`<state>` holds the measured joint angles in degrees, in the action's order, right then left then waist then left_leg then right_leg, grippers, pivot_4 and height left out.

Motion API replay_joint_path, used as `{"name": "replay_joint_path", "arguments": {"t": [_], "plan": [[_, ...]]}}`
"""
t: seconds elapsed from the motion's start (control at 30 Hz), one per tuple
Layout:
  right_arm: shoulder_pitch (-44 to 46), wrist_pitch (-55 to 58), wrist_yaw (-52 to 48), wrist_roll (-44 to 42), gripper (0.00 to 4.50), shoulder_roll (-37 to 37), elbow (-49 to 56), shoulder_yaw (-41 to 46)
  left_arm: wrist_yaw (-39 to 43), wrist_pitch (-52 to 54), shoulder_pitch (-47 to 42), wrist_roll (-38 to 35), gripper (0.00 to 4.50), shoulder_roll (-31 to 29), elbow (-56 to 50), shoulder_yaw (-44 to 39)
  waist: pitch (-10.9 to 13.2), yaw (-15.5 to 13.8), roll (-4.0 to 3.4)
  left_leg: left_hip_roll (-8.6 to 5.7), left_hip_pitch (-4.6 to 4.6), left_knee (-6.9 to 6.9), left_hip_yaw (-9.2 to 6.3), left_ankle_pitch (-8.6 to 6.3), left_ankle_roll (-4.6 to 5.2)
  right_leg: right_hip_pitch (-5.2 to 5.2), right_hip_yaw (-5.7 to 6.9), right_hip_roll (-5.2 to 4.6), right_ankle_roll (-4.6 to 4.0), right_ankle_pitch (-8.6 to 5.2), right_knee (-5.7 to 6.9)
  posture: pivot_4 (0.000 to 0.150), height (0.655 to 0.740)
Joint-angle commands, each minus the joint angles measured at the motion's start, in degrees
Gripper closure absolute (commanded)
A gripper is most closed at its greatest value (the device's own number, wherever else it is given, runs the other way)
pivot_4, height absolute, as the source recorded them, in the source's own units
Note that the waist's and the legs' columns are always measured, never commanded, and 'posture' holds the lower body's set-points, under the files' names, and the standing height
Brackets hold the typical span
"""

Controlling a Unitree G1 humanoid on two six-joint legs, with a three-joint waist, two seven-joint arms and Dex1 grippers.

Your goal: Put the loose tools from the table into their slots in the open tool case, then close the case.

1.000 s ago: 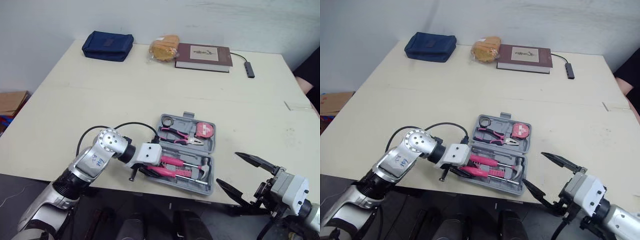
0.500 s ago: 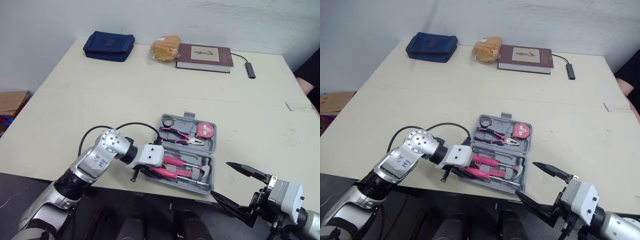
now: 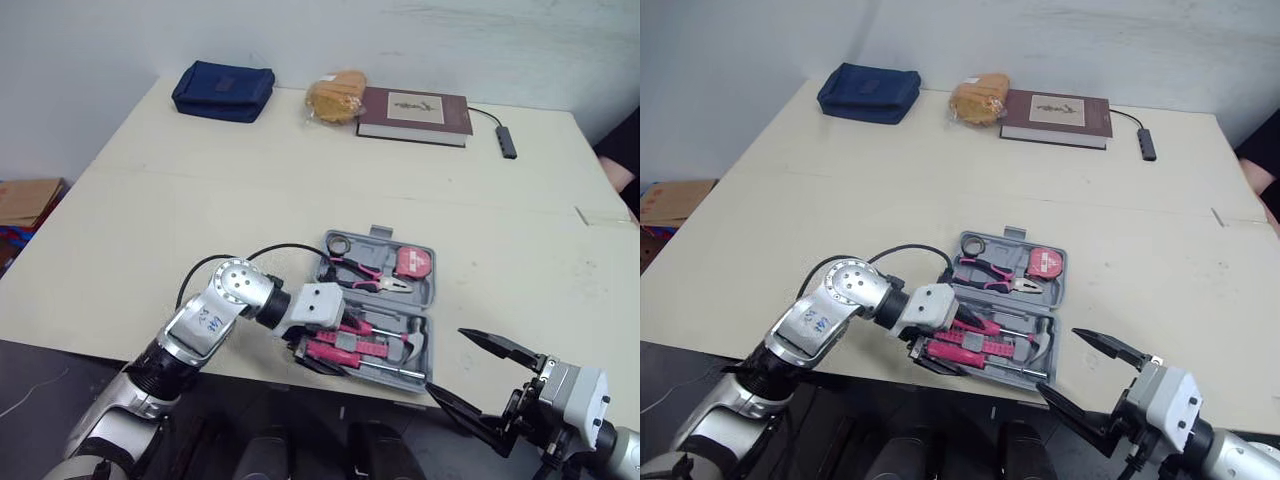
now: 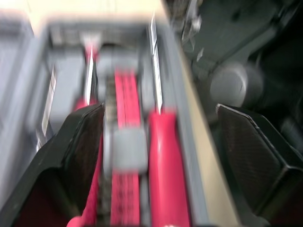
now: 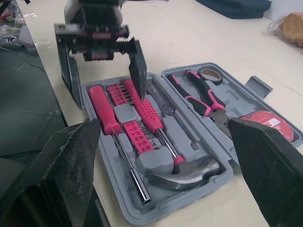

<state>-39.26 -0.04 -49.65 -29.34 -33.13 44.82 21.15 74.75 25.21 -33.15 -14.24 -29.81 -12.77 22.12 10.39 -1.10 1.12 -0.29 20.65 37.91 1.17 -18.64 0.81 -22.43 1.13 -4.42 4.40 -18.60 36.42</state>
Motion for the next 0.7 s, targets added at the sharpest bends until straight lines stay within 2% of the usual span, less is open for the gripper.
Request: {"name": "replay_joint_path", "arguments": {"t": [0.03,0.1,0.17,0.23,0.4,0.7], "plan": [[-0.7,-1.6,-0.2,0.1,0.0,0.5,-0.1,1.5,3.3,-4.8,0.0,-4.8,0.92,0.2,1.2,-3.8,0.0,0.2,-0.04,0.0,-0.01,0.0,0.0,0.01,-0.02,0.0,0.0,0.0,-0.01,-0.01,0.01,0.15,0.74],[-0.9,-1.8,-0.3,0.4,0.0,0.7,-0.4,1.5,2.7,-6.9,0.3,-5.9,0.92,1.5,3.2,-5.2,0.0,0.0,-0.06,0.0,-0.02,0.0,0.01,0.02,-0.03,0.01,0.01,0.0,-0.01,0.0,0.02,0.15,0.74],[-1.1,-2.2,-0.2,0.7,0.0,1.1,-1.0,1.4,5.1,-8.8,1.4,-7.1,1.43,1.4,4.7,-5.3,0.0,-0.1,-0.05,0.0,-0.02,0.02,0.01,0.02,-0.03,0.02,0.01,0.0,0.0,0.0,0.02,0.15,0.74],[-1.3,-2.6,0.1,0.9,0.0,1.6,-1.5,1.2,5.7,-11.3,2.2,-5.9,2.13,1.3,6.5,-4.3,0.0,-0.1,-0.05,-0.01,-0.02,0.02,0.02,0.01,-0.02,0.02,0.01,0.01,0.0,0.0,0.01,0.15,0.74],[-2.0,-3.6,-0.2,1.7,0.0,2.4,-2.4,0.8,4.2,-15.1,4.5,-2.0,4.37,1.8,9.2,-1.5,0.0,-0.1,-0.07,-0.01,-0.02,0.02,0.01,0.01,-0.01,0.03,0.01,0.01,0.0,0.0,0.0,0.15,0.74],[-3.3,-4.9,-0.4,2.0,0.0,2.8,-3.4,1.0,1.4,-15.3,5.2,4.1,4.45,2.1,11.7,2.7,0.0,-0.1,-0.1,0.0,-0.02,0.02,0.01,-0.01,0.01,0.02,0.01,0.0,0.0,0.0,0.01,0.15,0.74]]}}
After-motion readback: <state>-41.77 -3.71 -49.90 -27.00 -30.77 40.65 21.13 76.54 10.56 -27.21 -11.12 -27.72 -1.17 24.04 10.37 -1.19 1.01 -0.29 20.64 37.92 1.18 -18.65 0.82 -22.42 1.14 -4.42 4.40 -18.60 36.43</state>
